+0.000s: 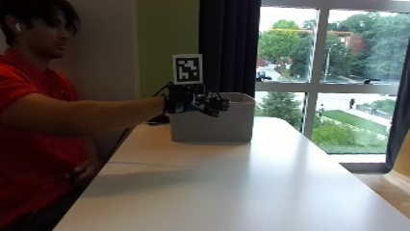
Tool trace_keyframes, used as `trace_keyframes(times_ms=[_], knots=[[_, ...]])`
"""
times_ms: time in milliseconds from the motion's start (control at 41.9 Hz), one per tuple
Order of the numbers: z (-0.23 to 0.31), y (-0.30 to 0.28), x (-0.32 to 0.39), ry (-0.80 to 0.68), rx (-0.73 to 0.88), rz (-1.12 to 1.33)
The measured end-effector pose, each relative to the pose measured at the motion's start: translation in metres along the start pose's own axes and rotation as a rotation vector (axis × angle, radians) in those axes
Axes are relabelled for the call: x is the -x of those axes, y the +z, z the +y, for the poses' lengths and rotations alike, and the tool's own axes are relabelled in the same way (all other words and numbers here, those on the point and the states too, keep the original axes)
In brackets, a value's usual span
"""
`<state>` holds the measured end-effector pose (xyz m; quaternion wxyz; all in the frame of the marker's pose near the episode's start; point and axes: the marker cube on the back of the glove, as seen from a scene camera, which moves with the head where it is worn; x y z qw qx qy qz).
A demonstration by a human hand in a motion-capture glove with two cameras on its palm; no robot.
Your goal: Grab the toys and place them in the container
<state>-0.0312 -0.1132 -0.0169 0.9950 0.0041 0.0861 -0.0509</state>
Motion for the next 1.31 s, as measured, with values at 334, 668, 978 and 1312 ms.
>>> trace_keyframes(times_ms=[334, 668, 978, 1312], knots=[[0.041, 0.044, -0.047, 0.131, 0.051, 0.024], [0.064, 0.053, -0.068, 0.203, 0.032, -0.087], [0.071, 0.043, -0.063, 0.2, -0.001, -0.2], [0.072, 0.032, -0.069, 0.205, -0.035, -0.216]])
